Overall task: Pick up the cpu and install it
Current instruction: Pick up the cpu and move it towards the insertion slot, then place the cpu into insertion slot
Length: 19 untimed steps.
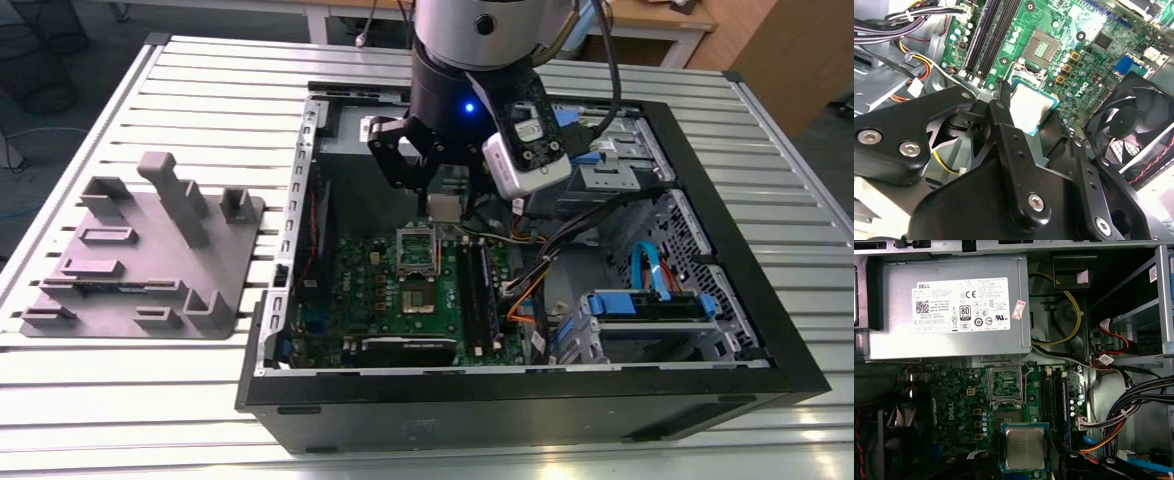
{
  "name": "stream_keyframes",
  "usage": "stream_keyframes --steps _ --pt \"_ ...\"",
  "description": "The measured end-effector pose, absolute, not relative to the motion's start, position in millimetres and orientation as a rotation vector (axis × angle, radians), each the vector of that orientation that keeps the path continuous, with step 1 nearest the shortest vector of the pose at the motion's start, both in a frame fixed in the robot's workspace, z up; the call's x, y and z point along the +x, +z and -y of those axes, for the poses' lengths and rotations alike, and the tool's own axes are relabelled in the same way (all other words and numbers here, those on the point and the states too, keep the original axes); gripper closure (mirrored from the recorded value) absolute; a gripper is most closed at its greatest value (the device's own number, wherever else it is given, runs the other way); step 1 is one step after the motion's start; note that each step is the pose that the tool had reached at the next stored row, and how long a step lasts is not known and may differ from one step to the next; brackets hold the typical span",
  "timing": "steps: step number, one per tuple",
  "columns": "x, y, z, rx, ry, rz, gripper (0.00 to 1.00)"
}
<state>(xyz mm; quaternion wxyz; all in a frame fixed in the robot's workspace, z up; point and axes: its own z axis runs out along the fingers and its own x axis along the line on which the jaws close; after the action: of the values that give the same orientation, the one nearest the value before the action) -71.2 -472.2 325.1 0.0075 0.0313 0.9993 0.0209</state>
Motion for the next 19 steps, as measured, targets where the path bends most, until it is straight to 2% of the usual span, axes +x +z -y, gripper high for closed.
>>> stream_keyframes --steps 19 --pt "-72.0 321.3 472.2 0.098 0.066 -3.124 0.53"
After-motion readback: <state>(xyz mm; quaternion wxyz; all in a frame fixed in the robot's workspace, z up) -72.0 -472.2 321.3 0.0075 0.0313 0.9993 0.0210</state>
